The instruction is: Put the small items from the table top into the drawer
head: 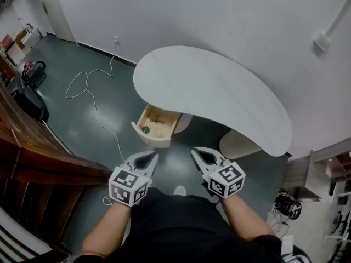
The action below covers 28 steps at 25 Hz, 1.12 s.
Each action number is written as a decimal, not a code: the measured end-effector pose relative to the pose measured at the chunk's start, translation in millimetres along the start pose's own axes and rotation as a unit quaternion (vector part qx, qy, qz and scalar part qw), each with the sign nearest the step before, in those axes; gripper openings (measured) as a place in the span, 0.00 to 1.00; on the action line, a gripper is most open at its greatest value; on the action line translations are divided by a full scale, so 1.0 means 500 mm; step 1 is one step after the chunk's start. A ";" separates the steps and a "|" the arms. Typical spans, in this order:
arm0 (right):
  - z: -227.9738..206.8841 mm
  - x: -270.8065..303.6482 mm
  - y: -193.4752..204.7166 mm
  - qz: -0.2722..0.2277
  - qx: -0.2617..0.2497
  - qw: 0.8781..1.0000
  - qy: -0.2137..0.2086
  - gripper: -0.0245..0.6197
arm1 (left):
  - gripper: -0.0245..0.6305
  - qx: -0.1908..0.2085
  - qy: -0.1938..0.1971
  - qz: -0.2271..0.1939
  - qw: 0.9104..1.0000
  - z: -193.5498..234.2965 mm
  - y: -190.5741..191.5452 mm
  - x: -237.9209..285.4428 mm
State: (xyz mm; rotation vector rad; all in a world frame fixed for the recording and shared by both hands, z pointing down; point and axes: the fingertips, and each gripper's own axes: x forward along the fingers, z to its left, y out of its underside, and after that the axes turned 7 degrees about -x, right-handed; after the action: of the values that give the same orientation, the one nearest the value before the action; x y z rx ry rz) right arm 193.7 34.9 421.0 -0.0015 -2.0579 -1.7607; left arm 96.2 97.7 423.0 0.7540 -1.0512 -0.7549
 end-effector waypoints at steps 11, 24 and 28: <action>0.037 0.029 -0.050 -0.005 -0.010 0.999 0.033 0.05 | 0.06 0.009 0.015 0.000 1.000 0.068 -0.029 -0.027; 0.052 0.055 -0.047 0.004 -0.006 0.999 0.043 0.05 | 0.06 0.007 0.018 0.002 1.000 0.105 -0.027 -0.038; 0.054 0.058 -0.049 0.001 0.003 0.999 0.042 0.05 | 0.06 0.010 0.020 0.002 1.000 0.109 -0.030 -0.039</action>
State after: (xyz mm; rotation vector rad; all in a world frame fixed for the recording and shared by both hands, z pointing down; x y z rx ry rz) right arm 152.0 47.8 404.3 0.0722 -2.0023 -1.7237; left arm 36.5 96.6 418.1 0.7806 -1.0258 -0.7232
